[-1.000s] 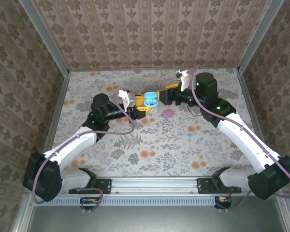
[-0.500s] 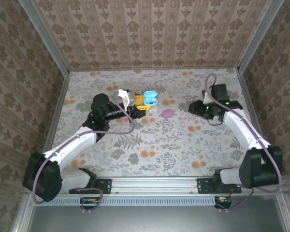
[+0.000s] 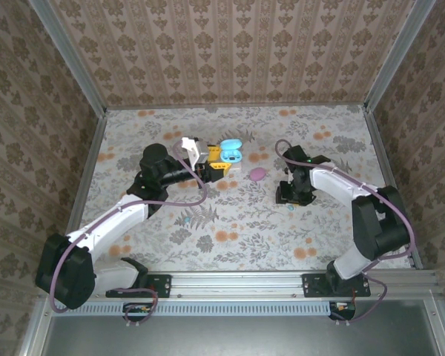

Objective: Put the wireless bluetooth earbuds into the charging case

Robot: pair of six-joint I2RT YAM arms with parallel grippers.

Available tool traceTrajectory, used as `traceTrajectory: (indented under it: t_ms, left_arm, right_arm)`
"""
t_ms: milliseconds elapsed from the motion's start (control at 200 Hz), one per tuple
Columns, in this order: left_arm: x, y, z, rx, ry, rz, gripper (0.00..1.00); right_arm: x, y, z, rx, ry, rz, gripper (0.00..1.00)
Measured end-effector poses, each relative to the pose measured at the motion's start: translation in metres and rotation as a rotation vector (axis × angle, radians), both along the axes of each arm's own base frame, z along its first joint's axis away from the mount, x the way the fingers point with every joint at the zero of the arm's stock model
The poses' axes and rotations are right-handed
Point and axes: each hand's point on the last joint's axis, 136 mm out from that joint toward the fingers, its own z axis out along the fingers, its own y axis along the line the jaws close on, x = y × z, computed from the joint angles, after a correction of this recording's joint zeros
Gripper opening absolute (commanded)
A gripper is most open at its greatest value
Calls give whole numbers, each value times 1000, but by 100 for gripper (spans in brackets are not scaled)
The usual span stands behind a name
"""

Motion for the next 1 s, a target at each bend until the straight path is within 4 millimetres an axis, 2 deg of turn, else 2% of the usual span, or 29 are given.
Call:
traceTrajectory:
  t_ms: [195,1000]
  left_arm:
    - [0,0,-2,5,2,0,39]
    - [0,0,-6,20,9,3,40]
  right_arm:
    - [0,-5,-13,-68,23,9,48]
    - [-1,-13,-27,-138,64,12,44]
